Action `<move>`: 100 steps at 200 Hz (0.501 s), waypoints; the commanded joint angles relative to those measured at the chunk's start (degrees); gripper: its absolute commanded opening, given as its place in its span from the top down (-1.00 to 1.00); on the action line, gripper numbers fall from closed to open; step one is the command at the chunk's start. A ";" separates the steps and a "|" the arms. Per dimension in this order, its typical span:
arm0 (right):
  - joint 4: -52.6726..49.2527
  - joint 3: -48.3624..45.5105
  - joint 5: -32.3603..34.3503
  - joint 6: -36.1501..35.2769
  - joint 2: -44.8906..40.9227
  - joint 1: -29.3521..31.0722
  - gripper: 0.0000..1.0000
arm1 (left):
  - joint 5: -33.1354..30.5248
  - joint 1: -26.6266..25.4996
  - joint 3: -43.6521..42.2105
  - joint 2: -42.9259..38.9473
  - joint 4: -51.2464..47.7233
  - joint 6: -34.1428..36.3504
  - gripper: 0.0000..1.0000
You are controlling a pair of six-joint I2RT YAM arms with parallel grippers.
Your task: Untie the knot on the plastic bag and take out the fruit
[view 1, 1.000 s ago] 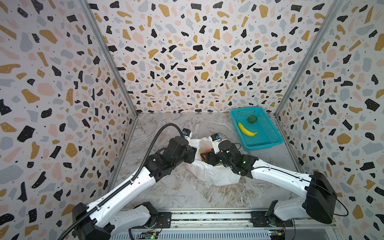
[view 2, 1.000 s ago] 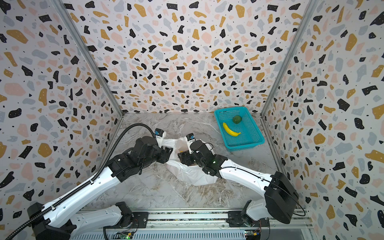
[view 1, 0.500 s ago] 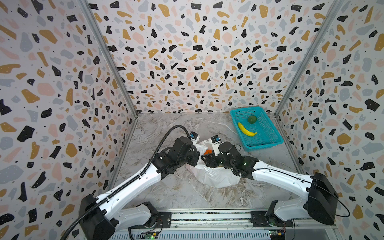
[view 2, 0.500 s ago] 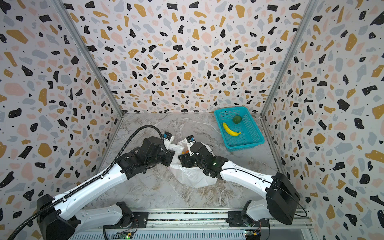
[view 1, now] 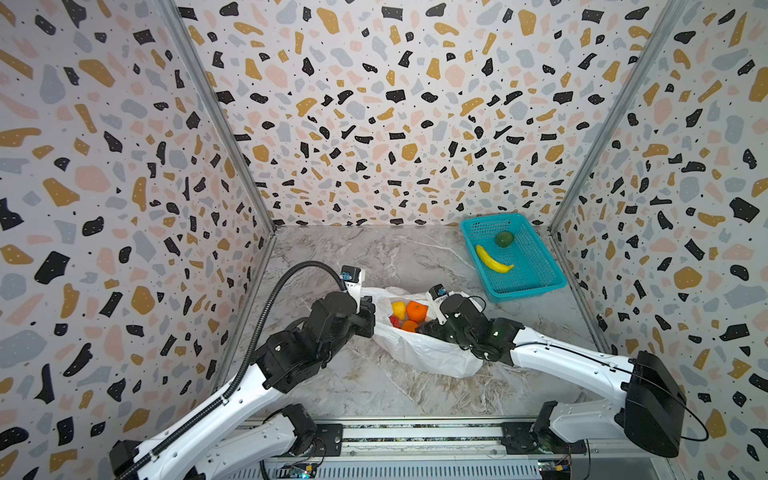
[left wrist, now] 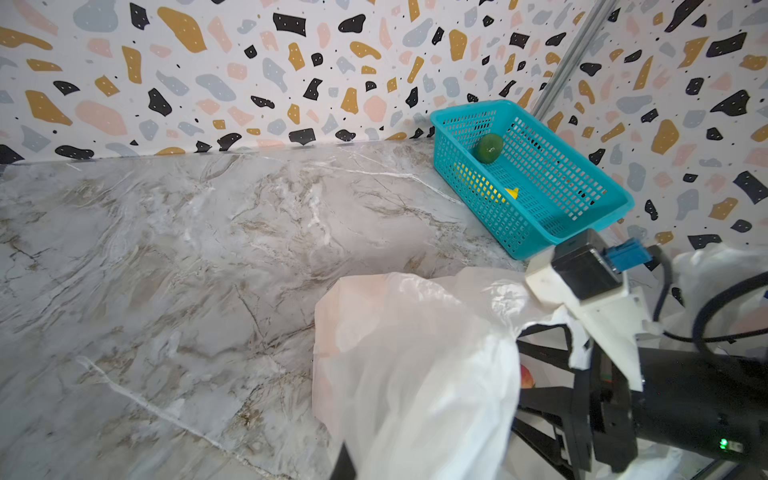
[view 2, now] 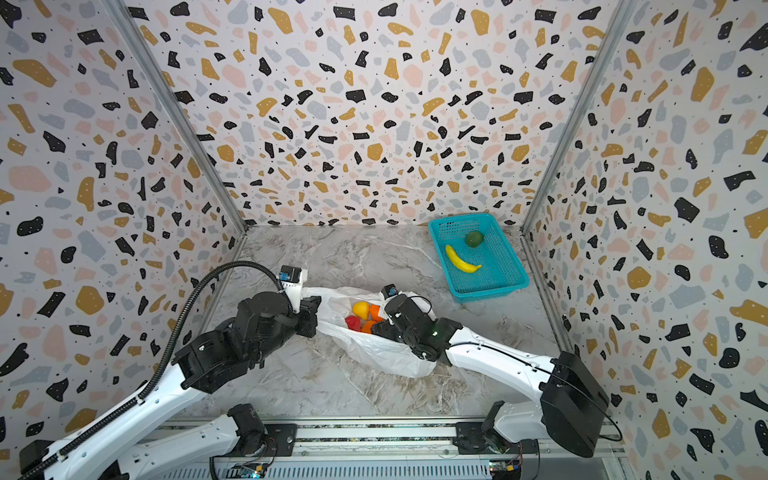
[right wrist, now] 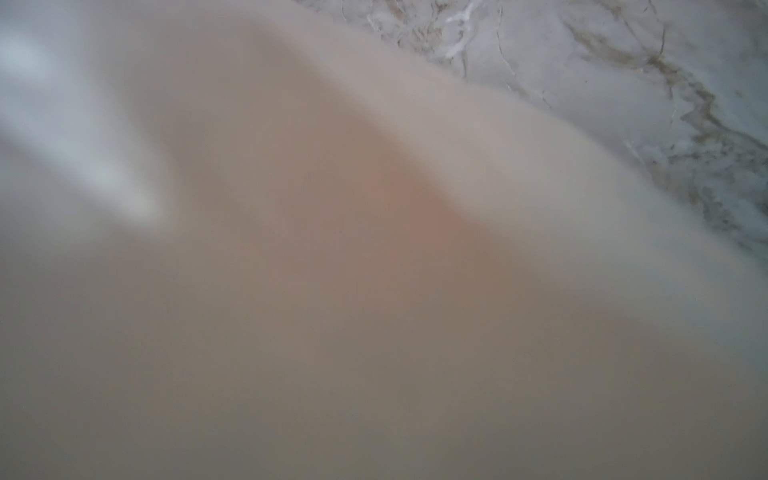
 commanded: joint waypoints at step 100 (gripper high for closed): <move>9.55 24.52 11.39 -13.54 23.64 -10.18 -0.71 | -1.51 -10.68 -11.27 -3.04 4.12 -9.01 1.00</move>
